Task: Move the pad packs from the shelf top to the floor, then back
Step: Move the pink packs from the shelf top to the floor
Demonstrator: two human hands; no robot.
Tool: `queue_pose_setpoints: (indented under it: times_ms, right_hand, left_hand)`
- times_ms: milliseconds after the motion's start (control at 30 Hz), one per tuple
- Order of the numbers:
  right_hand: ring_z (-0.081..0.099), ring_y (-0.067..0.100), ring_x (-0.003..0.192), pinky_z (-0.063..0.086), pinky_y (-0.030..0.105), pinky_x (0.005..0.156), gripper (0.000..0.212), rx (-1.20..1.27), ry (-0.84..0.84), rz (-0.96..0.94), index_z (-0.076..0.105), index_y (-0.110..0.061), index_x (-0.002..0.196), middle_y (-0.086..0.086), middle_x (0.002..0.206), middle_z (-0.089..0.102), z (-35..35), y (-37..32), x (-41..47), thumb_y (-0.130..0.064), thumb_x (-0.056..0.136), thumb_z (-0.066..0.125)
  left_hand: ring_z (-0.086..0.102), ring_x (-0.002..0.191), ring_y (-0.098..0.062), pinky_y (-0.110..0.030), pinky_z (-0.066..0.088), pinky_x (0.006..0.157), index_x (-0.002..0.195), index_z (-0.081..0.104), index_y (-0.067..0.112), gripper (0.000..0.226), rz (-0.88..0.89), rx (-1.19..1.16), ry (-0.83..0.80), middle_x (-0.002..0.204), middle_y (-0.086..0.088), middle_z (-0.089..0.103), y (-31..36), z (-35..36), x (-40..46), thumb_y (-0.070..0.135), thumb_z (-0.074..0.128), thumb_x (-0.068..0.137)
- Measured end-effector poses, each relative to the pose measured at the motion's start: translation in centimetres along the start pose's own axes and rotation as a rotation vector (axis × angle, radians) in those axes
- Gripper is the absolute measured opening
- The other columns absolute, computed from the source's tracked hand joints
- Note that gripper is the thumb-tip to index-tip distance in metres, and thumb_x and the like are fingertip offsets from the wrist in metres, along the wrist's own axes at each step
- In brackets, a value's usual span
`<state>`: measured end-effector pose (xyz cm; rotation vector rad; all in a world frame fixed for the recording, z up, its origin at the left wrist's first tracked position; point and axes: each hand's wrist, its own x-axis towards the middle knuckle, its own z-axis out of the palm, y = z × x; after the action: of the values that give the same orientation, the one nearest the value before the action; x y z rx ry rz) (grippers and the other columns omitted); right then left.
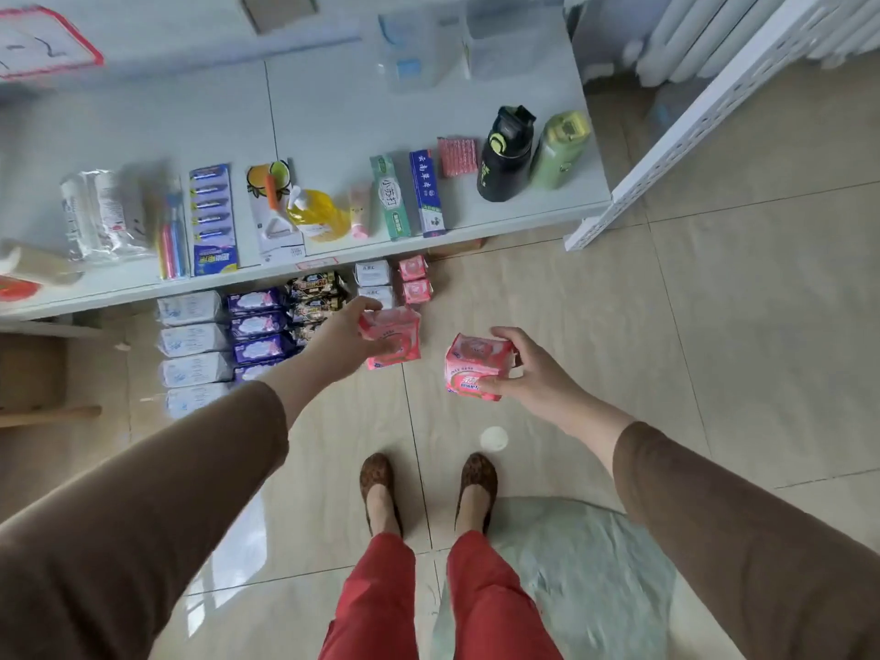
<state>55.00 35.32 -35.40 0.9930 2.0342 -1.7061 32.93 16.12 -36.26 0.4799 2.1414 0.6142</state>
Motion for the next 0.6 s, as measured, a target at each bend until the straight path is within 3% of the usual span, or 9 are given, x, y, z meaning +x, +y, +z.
queue_pose_setpoints:
  times_ms: [133,267,400,500,600]
  right_hand:
    - [0.062,0.019,0.102,0.049,0.031,0.085,0.058,-0.038,0.077,0.035,0.053,-0.02,0.122,-0.004,0.112,0.065,3.0,6.4,4.9,-0.021,0.074,0.086]
    - [0.063,0.017,0.098,0.047,0.024,0.074,0.057,-0.137,0.129,0.003,0.055,-0.018,0.117,-0.001,0.109,0.067,5.9,12.5,11.3,-0.023,0.07,0.088]
    - [0.059,0.019,0.102,0.045,0.026,0.078,0.057,-0.206,0.182,-0.038,0.057,-0.016,0.118,0.002,0.112,0.063,8.4,18.1,18.5,-0.024,0.07,0.086]
    - [0.055,0.02,0.104,0.046,0.03,0.082,0.057,-0.243,0.207,-0.08,0.056,-0.016,0.118,0.004,0.113,0.06,10.2,21.7,23.6,-0.026,0.071,0.085]
    - [0.054,0.023,0.106,0.046,0.034,0.086,0.058,-0.274,0.224,-0.11,0.056,-0.014,0.122,0.007,0.115,0.059,11.9,24.8,27.5,-0.026,0.073,0.084]
  left_hand:
    - [0.059,0.087,-0.017,-0.027,0.041,0.064,0.116,0.054,0.022,0.061,0.017,0.067,-0.006,0.099,0.006,0.06,-4.1,6.0,6.0,0.046,0.085,0.069]
    - [0.057,0.085,-0.017,-0.026,0.039,0.07,0.115,0.055,0.023,0.059,0.05,0.113,-0.001,0.089,0.013,0.056,-8.0,11.7,13.2,0.039,0.086,0.068]
    - [0.059,0.093,-0.023,-0.03,0.043,0.075,0.122,0.053,0.016,0.063,0.075,0.167,0.035,0.103,0.002,0.058,-12.3,16.3,20.6,0.032,0.084,0.07]
    - [0.057,0.107,-0.034,-0.04,0.047,0.088,0.13,0.047,0.009,0.067,0.097,0.326,0.062,0.126,-0.012,0.05,-15.3,18.8,25.5,0.028,0.081,0.075]
    - [0.055,0.11,-0.036,-0.045,0.048,0.088,0.126,0.05,0.008,0.064,0.141,0.435,0.118,0.127,-0.014,0.049,-17.7,20.5,29.6,0.032,0.08,0.075]
